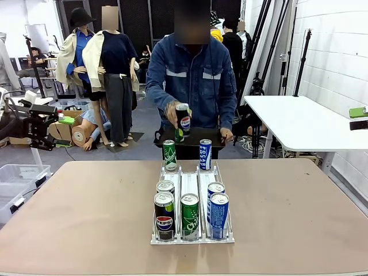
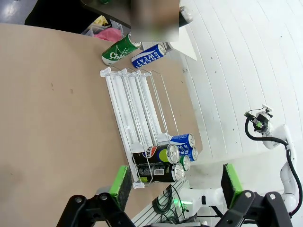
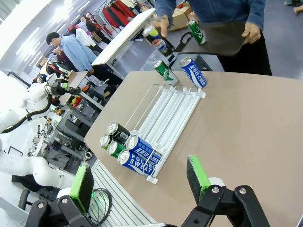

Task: Retrieve and hand over the desired beverage to the person.
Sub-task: Pick up another can of the same type that the person held from the Automatic Can Dispenser.

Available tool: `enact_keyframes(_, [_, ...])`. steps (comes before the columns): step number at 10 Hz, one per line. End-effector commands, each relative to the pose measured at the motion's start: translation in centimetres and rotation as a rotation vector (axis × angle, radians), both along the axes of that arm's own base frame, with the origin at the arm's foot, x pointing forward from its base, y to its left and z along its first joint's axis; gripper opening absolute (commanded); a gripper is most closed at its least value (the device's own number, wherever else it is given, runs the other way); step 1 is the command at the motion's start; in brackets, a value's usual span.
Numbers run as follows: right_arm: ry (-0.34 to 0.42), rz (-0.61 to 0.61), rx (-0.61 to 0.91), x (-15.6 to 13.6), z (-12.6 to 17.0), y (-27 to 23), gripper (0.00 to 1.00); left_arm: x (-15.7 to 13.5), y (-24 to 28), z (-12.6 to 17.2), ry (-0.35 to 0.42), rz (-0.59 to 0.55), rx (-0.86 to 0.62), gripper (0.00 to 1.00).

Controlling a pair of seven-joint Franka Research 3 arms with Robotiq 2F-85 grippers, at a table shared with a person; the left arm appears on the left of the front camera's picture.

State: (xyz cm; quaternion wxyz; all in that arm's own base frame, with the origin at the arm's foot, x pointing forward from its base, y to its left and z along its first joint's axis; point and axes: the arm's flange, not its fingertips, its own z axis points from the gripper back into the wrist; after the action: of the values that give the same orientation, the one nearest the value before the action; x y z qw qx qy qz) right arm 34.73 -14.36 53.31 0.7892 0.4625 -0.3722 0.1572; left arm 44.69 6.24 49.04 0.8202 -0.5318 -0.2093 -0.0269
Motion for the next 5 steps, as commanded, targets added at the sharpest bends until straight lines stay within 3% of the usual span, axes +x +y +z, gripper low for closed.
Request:
enact_keyframes(1, [-0.017, 0.005, 0.019, 0.18, 0.12, 0.08, 1.0, 0.05, 0.02, 0.16, 0.01, 0.013, -0.005, 1.0])
enact_keyframes(5, [-0.017, 0.005, 0.019, 0.18, 0.12, 0.08, 1.0, 0.05, 0.02, 0.16, 0.01, 0.013, -0.005, 1.0])
